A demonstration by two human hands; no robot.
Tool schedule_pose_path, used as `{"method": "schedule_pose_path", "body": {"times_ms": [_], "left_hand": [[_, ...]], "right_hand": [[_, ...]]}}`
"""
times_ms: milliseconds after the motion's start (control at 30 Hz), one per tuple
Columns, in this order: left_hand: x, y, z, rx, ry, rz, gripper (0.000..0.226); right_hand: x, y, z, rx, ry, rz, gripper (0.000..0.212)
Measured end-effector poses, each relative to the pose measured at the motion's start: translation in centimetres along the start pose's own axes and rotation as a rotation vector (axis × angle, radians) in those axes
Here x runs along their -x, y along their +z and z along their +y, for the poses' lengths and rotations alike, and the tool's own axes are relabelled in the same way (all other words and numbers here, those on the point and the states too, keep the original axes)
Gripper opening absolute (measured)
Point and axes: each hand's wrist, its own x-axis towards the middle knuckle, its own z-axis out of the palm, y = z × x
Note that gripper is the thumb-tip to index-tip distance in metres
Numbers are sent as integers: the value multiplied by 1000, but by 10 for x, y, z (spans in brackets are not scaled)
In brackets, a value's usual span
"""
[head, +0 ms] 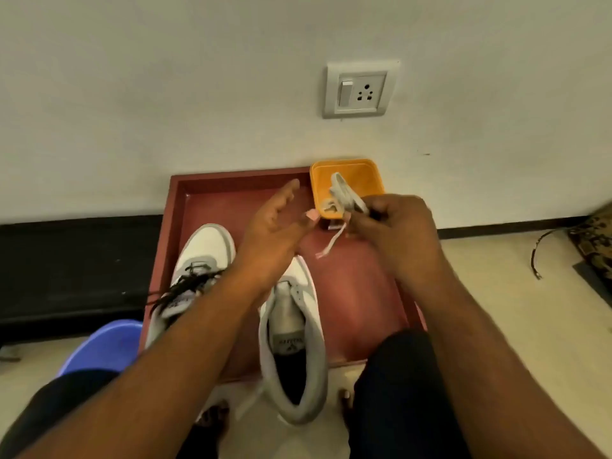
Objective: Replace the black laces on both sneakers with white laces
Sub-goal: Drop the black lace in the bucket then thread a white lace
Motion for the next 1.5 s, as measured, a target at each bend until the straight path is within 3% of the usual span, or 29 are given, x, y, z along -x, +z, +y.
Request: {"method": "schedule_pose_path", "body": {"times_ms": [67, 133, 233, 367, 533, 733, 800, 933, 967, 1033, 1100, 1133, 1200, 1267, 1367, 1500], "left_hand": [[63, -11, 10, 136, -63, -54, 56], [116, -22, 10, 183, -73, -92, 46], [176, -43, -13, -5, -71, 6, 18], [207, -78, -41, -3, -126, 260, 17], [205, -80, -34, 326, -126, 378, 13], [192, -92, -47, 490, -179, 596, 7], [185, -100, -51, 533, -206, 677, 8], [175, -115, -50, 635, -74, 850, 3], [174, -119, -48, 559, -12, 879, 4], [172, -124, -50, 6, 64, 832, 20], [172, -114, -52, -526, 168, 557, 34], [174, -103, -56, -591, 196, 366, 39], [182, -76, -62, -469, 123, 15, 51], [187, -58, -69, -331, 20, -187, 44], [181, -60, -66, -231, -29, -97, 13], [163, -90, -51, 240, -68, 432, 19]], "right_hand": [[65, 0, -24, -210, 18, -134, 6], [109, 10, -34, -341, 30, -299, 8], [157, 34, -28, -332, 48, -381, 37], [185, 43, -13, -402, 171, -232, 37], [179, 46, -17, -1073, 366, 20, 18], [165, 35, 14, -1466, 613, 247, 11], [164, 33, 17, -1397, 594, 219, 18], [161, 36, 23, -859, 417, 191, 19], [160, 38, 23, -720, 351, 163, 17], [162, 41, 19, -495, 234, 19, 16], [166, 48, 14, -396, 168, -197, 19], [168, 52, 12, -366, 151, -298, 16], [172, 60, 9, -337, 122, -428, 17], [172, 62, 6, -372, 111, -474, 19], [167, 57, 8, -466, 163, -446, 14], [161, 47, 16, -600, 214, -358, 6]]}}
